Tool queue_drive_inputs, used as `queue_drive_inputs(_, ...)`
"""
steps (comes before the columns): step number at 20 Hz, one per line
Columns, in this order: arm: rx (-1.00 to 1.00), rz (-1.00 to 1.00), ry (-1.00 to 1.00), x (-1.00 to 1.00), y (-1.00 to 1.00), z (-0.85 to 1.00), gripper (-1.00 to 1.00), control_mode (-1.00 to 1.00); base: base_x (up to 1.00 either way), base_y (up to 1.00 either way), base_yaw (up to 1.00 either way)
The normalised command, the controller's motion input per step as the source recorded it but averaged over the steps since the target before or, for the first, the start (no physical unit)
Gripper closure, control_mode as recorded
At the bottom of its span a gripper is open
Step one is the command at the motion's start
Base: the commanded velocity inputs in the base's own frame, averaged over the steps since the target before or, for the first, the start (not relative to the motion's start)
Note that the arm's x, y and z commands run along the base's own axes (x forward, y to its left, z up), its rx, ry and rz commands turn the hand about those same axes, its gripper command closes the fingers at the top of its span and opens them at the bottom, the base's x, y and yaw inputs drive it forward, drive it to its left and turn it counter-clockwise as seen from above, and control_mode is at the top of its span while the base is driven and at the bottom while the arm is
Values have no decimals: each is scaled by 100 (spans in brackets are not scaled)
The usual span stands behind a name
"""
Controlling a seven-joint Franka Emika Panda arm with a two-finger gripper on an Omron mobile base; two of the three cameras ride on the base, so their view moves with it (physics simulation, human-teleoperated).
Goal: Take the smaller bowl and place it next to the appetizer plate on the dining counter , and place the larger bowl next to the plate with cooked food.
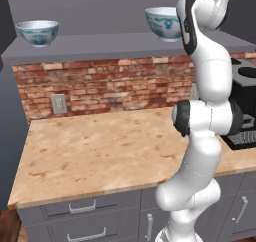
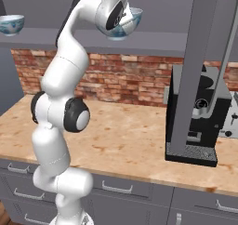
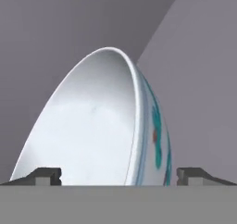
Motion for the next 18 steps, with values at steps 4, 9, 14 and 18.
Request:
queue_drive_inputs(4,0,0,7,3,0,-75,-100,-100,0,0,0)
queue_drive_inputs(9,0,-2,1,-5,12,-96,100,-100,0,0,0)
queue_drive_inputs(14,0,-7,-4,30,24,-59,100,-100,0,0,0)
queue_drive_inputs(18,4,-13,-30,29,40,-60,100,-100,0,0,0)
